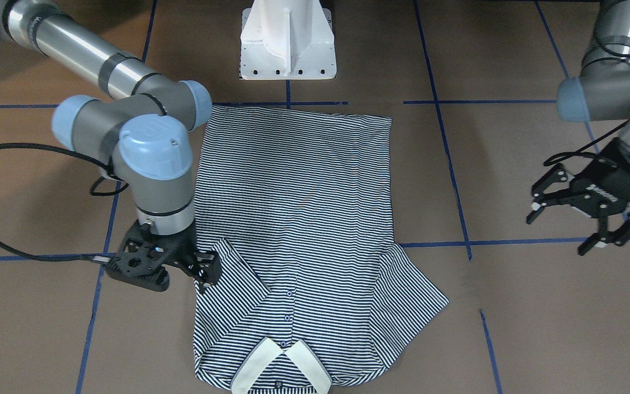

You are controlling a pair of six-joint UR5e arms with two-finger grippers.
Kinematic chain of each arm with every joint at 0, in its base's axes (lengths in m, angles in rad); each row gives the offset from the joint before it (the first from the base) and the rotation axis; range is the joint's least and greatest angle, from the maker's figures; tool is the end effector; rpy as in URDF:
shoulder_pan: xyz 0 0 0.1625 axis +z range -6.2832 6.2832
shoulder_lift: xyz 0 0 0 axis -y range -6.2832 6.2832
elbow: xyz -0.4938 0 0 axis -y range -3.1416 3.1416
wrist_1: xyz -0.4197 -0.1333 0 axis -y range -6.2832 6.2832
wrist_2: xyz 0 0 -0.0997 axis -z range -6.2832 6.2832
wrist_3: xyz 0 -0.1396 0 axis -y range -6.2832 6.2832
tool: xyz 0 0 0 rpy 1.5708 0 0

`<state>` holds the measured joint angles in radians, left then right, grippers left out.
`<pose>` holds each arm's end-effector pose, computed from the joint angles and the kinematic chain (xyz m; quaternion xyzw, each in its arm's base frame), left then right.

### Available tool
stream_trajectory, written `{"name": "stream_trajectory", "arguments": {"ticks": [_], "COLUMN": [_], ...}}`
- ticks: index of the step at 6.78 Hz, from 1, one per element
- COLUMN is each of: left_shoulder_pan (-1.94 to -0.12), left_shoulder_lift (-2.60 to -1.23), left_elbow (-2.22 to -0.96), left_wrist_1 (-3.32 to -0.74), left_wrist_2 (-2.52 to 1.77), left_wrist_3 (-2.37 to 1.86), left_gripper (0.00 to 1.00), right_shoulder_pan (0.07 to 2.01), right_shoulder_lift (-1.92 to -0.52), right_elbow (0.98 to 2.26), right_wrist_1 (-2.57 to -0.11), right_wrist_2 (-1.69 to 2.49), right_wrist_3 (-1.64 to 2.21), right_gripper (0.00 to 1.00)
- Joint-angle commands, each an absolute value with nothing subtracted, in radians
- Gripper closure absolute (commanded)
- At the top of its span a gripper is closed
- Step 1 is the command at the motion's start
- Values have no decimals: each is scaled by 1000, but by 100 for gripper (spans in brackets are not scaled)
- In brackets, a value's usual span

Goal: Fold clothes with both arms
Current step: 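Grasp the sleeve with the right gripper and fold it inward over the body, then move the left gripper toward the sleeve nearest it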

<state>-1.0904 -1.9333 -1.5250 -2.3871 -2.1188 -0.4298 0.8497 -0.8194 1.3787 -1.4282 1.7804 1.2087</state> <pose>0.2809 -0.6702 0.4537 0.3637 0.4322 0.1657 0.8084 -0.4876 -0.7126 0.3405 0.1140 -0.3370 0.1905 0.9150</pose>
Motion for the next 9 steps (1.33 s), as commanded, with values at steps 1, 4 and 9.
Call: {"name": "stream_trajectory", "arguments": {"ticks": [1,4,9], "left_shoulder_pan": [-944,-904,-836], "left_shoulder_lift": [-2055,-2130,-2210], "left_elbow": [-1406,-1266,-1022], "left_wrist_1": [-2417,-2433,-2563], "left_wrist_2": [-1961,-1800,-1678], "left_wrist_3": [-744,-943,-1002], "left_gripper": [17,47,47], "right_shoulder_pan": [995,1040,1040], "right_shoulder_lift": [-1036,-1109,-1115], "right_elbow": [1440,1447,1445], "right_wrist_1": [-1175,-1111,-1111], "right_wrist_2": [1976,2052,2046], "right_wrist_3": [998,963,965], "right_gripper": [0,0,0]}}
